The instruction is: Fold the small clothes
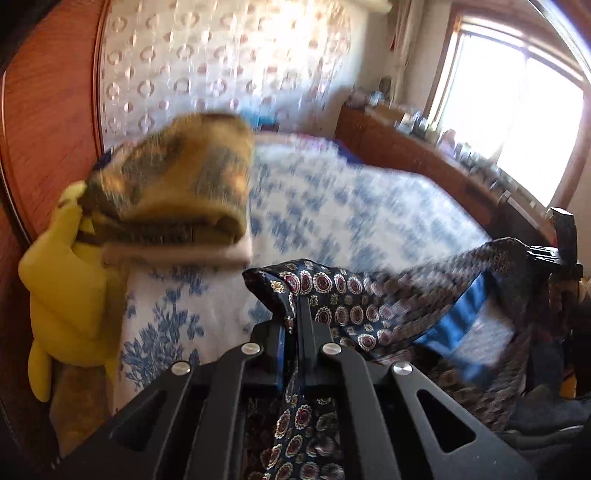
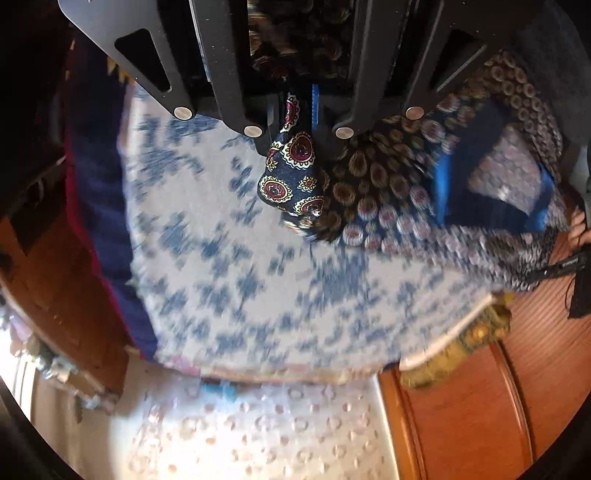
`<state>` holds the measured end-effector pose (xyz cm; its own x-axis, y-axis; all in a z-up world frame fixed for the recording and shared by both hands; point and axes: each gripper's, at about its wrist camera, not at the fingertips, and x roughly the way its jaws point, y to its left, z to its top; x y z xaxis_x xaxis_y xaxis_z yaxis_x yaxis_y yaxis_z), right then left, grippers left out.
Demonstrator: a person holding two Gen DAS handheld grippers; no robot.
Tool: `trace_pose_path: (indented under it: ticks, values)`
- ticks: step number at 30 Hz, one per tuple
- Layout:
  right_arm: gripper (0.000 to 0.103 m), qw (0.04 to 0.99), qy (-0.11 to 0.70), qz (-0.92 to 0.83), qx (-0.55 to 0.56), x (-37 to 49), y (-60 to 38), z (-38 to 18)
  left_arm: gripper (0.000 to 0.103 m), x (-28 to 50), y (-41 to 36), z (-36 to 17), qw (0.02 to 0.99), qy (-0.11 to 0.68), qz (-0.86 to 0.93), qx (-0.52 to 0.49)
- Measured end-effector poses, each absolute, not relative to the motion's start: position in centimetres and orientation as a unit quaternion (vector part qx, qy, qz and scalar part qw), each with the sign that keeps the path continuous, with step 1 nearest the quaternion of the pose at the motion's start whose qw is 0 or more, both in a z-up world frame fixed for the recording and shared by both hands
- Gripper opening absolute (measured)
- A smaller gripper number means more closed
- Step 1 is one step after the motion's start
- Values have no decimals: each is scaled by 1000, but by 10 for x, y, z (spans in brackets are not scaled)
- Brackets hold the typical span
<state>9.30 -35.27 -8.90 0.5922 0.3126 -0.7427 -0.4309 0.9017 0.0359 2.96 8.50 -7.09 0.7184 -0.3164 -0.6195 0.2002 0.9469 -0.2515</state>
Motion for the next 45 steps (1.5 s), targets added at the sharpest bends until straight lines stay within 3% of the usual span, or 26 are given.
trace_pose_path:
  ticks: [10,17,21,22,23,25,31,45]
  values:
    - [5,938,249,200,-134,51,-343,77,0,16,95,74,968,190,-146,-76]
    - [5,945,201,181,-183,102,-315,154,0,77,119,126,980,163,-98,-56]
    - [10,945,240,135,-177,189,-303,127,13,138,133,103,980,183,-57,-48]
    - [23,943,254,131,-172,204,-304,117,16,159,138,88,975,209,-54,-48]
    - [45,941,270,115,-169,225,-305,102,16,173,138,73,970,233,-54,-49]
    - [59,938,298,83,-160,258,-307,68,23,191,140,45,958,273,-60,-59]
    - [59,925,346,104,-121,271,-317,0,36,178,120,-3,947,313,-67,-37]
    - [59,907,395,136,-63,194,-344,-71,41,133,58,-40,930,346,-124,-19]
